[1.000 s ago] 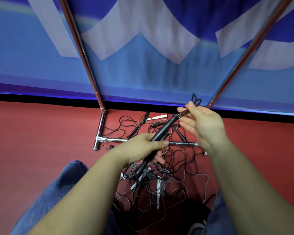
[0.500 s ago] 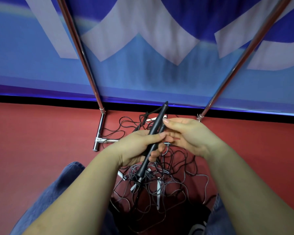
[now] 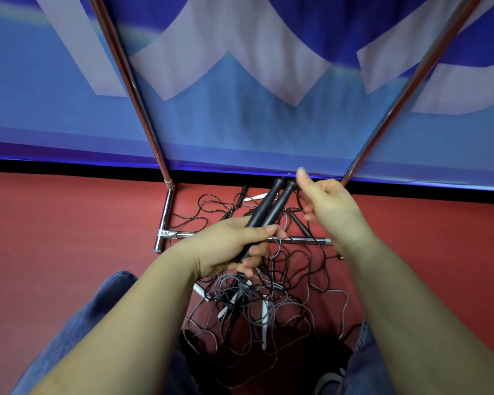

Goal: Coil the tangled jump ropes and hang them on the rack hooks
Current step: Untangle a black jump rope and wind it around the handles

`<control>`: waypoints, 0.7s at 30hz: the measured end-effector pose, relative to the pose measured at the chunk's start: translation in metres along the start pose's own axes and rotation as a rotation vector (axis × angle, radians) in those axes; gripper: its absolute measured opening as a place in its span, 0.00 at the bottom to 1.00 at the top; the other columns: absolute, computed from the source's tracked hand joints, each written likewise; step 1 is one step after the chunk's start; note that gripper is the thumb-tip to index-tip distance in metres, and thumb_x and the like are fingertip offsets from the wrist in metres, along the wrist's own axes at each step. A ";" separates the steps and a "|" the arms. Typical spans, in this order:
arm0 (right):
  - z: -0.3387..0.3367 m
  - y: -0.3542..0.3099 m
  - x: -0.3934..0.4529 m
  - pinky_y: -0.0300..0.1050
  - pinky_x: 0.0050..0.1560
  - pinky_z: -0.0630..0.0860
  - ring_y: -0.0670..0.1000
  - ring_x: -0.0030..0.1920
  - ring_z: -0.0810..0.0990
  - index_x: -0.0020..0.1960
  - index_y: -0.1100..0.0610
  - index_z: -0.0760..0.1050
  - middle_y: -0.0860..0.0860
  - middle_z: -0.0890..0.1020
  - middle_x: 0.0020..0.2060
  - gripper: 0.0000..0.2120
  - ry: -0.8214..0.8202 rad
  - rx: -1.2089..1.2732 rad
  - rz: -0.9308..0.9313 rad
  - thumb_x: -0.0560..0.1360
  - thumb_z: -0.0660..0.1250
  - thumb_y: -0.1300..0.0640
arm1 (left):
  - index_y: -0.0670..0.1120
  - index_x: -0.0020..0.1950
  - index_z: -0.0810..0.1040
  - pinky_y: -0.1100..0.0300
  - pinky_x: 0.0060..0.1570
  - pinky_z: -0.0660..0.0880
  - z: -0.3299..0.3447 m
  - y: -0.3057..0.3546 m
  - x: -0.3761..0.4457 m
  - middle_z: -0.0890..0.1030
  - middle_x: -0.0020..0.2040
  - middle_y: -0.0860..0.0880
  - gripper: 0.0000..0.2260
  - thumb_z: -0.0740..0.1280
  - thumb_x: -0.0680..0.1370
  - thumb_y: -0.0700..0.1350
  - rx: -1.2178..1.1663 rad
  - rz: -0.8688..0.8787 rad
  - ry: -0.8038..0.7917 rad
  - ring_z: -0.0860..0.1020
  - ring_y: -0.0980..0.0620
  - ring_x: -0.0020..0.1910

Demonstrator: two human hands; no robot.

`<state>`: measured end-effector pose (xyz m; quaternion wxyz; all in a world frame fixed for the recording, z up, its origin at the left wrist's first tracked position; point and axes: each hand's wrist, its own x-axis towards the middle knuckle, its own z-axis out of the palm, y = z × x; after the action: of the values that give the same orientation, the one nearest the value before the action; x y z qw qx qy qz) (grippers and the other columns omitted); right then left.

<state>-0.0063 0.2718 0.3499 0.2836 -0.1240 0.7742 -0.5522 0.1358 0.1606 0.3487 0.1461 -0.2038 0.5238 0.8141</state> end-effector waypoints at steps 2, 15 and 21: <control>0.000 -0.001 0.000 0.40 0.56 0.69 0.44 0.51 0.75 0.54 0.51 0.73 0.43 0.77 0.47 0.14 -0.002 0.006 -0.095 0.79 0.57 0.43 | 0.48 0.57 0.79 0.62 0.28 0.77 -0.003 0.001 -0.002 0.67 0.28 0.51 0.11 0.67 0.75 0.48 -0.019 0.009 -0.071 0.67 0.56 0.22; -0.002 -0.009 -0.005 0.41 0.33 0.65 0.44 0.24 0.61 0.35 0.56 0.70 0.42 0.62 0.19 0.17 -0.136 0.196 -0.079 0.81 0.57 0.53 | 0.45 0.47 0.79 0.67 0.27 0.72 -0.004 -0.001 -0.001 0.72 0.28 0.52 0.04 0.65 0.78 0.44 0.144 0.002 0.014 0.72 0.57 0.26; -0.001 -0.008 -0.006 0.39 0.33 0.68 0.44 0.24 0.61 0.32 0.54 0.66 0.44 0.62 0.22 0.19 -0.091 0.078 -0.118 0.81 0.57 0.49 | 0.44 0.45 0.77 0.64 0.26 0.65 -0.004 -0.005 0.003 0.66 0.27 0.53 0.09 0.66 0.75 0.49 0.212 0.062 0.104 0.65 0.56 0.24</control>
<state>-0.0029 0.2730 0.3594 0.2901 -0.1835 0.7297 -0.5914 0.1360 0.1586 0.3416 0.1143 -0.2130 0.6199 0.7465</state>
